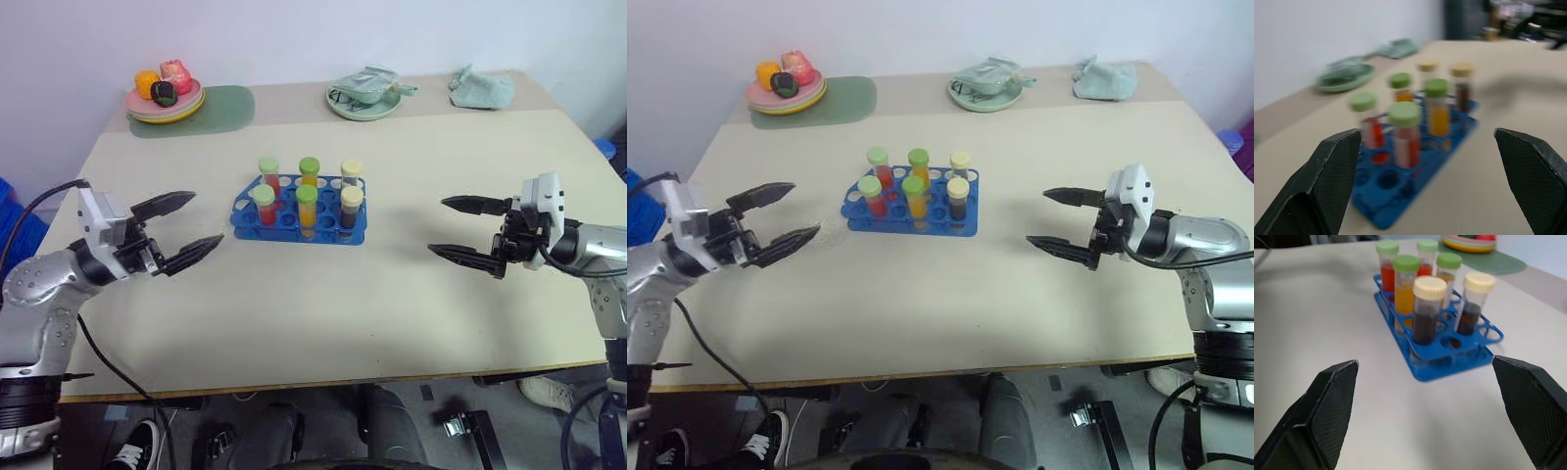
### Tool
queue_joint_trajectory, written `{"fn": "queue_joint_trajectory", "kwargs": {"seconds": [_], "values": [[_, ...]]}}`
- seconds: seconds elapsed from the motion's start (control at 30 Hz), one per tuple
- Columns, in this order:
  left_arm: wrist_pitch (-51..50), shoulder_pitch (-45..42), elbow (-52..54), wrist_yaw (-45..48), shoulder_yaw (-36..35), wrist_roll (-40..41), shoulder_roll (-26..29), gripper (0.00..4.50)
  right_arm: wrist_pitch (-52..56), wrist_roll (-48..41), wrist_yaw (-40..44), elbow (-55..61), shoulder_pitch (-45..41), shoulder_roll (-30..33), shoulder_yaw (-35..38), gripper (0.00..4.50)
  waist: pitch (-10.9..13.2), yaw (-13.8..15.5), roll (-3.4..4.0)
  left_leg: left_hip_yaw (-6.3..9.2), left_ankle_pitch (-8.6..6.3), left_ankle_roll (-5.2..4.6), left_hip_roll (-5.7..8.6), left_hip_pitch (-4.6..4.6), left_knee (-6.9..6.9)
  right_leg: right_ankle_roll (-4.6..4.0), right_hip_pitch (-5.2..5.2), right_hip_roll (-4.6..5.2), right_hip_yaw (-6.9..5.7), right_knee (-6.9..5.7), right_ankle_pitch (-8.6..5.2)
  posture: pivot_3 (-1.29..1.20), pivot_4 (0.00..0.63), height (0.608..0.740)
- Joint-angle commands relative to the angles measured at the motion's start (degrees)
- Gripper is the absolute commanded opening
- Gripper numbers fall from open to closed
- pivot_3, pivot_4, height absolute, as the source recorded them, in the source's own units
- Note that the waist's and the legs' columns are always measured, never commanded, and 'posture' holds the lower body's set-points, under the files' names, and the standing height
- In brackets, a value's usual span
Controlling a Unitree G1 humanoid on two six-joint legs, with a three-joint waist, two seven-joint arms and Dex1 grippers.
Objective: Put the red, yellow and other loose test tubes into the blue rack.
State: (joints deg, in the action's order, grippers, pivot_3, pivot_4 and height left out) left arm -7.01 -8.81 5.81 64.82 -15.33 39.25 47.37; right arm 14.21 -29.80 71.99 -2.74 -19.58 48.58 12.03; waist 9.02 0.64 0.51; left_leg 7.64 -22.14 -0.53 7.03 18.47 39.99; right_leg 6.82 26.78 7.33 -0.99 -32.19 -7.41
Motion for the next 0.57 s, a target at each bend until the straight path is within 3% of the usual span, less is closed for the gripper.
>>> {"fn": "queue_joint_trajectory", "kwargs": {"seconds": [0.03,0.27,0.57], "values": [[-4.77,-1.34,-1.54,6.38,-1.87,2.30,5.01,4.45,-2.32,0.70,1.08,-1.67,-0.88,1.82,1.98,4.50,0.01,0.01,0.01,0.00,0.00,0.00,-0.01,0.00,0.00,0.00,0.00,-0.02,0.00,0.00,0.00,0.00,0.150,0.740],[-2.54,-9.25,-8.89,10.44,0.43,-2.40,5.50,4.45,-5.36,2.25,2.62,-7.62,-3.22,3.60,1.91,4.50,0.03,-0.10,0.04,-0.01,-0.01,-0.02,-0.01,-0.01,0.00,0.00,-0.01,-0.03,0.00,0.02,0.00,0.00,0.150,0.740],[0.32,-12.27,-11.72,9.52,2.30,-5.97,-0.15,4.45,-3.50,1.69,-0.48,-3.16,-0.67,3.90,3.59,4.50,0.03,0.00,0.05,-0.01,-0.01,-0.01,-0.02,0.01,-0.02,0.00,0.02,-0.02,0.00,0.02,0.00,0.00,0.150,0.740]]}}
